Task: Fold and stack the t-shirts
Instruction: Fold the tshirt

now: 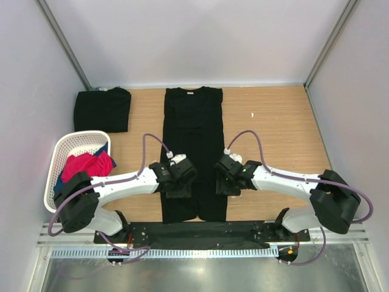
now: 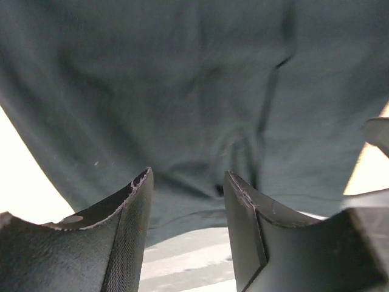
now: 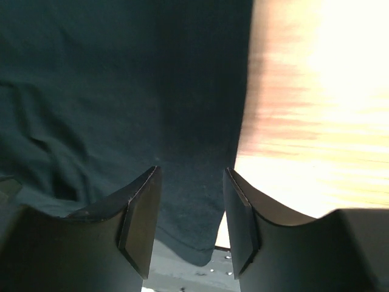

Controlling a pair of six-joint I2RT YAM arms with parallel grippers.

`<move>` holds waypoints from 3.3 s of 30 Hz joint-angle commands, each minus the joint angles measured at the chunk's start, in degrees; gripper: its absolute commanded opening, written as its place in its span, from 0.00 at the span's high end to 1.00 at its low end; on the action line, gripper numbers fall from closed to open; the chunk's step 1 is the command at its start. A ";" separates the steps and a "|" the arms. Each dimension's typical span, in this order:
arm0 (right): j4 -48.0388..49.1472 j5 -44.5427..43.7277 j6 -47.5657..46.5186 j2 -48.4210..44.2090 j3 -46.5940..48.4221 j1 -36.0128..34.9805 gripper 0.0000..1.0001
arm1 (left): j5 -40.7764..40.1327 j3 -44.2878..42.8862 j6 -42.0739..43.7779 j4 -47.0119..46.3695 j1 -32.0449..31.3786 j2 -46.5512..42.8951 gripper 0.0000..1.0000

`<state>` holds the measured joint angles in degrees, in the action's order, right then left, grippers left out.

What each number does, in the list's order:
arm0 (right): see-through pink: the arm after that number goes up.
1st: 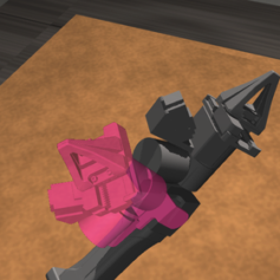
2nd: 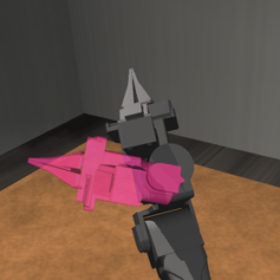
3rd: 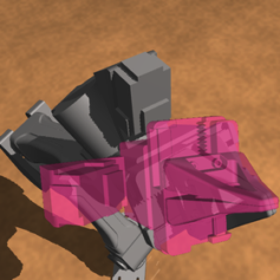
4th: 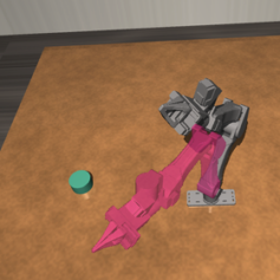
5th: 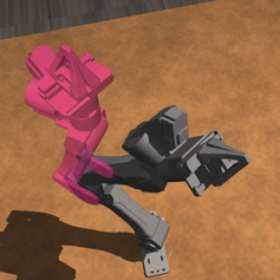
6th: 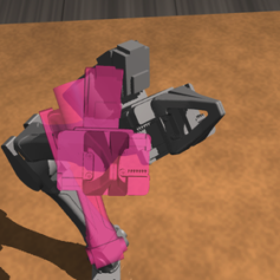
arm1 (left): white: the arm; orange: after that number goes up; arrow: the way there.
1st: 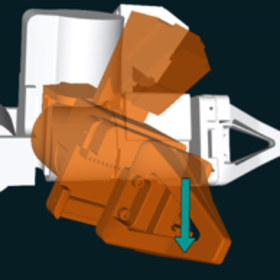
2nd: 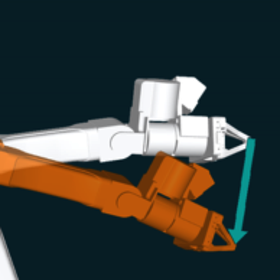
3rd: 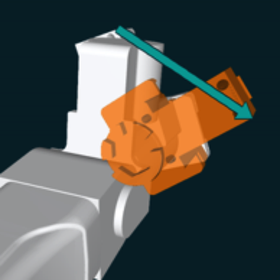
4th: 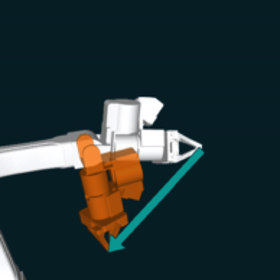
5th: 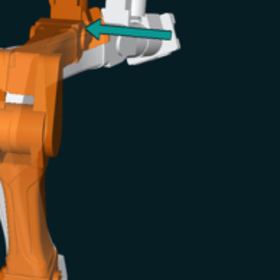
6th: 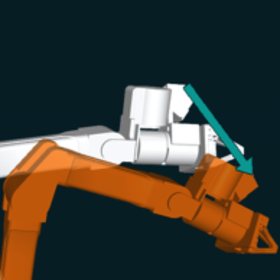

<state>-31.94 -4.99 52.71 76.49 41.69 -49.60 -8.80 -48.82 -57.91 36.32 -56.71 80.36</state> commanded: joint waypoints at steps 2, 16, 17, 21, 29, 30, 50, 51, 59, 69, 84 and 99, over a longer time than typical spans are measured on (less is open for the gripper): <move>1.62 -4.85 1.96 3.13 2.43 -5.49 0.50 | -4.82 3.46 -5.18 -1.16 -3.93 0.85 0.50; -2.33 -5.73 3.19 2.80 -3.72 -10.51 0.52 | -5.71 7.60 -5.64 1.13 -8.33 0.77 0.50; -2.42 -4.86 3.36 2.44 -3.98 -10.51 0.52 | -5.27 7.25 -5.20 1.13 -8.51 0.77 0.50; -3.91 -3.97 3.98 1.39 -4.08 -10.69 0.53 | -4.56 5.76 -3.26 2.53 -9.82 0.77 0.49; -10.50 -4.06 3.19 -1.78 -0.22 -11.04 0.51 | -5.35 0.93 -0.28 7.88 -13.25 0.95 0.45; -10.94 -3.80 3.02 -2.56 1.97 -10.95 0.48 | -6.05 -0.21 -0.01 8.59 -13.69 0.42 0.44; -6.21 2.01 21.20 -30.96 -15.24 -11.04 0.34 | -9.05 20.42 -32.08 15.45 -13.52 -39.21 0.32; -5.68 2.70 21.56 -31.13 -16.98 -11.04 0.35 | -8.96 21.39 -32.96 15.89 -13.52 -41.83 0.33; -2.69 3.76 21.03 -27.98 -19.54 -11.04 0.40 | -6.50 26.14 -34.64 15.19 -13.52 -42.48 0.40; -0.40 6.40 21.47 -27.71 -21.92 -11.13 0.49 | -2.72 26.31 -34.29 14.31 -13.60 -35.19 0.46; 2.59 8.34 21.38 -24.90 -23.50 -12.36 0.51 | -2.01 29.66 -35.69 14.93 -13.60 -40.28 0.49; 0.04 7.01 22.00 -24.55 -24.46 -13.59 0.64 | -1.57 29.57 -35.17 10.44 -13.60 -33.96 0.56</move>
<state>-28.49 1.61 74.08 51.00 18.90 -62.22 -10.07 -21.39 -92.58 49.93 -70.11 44.16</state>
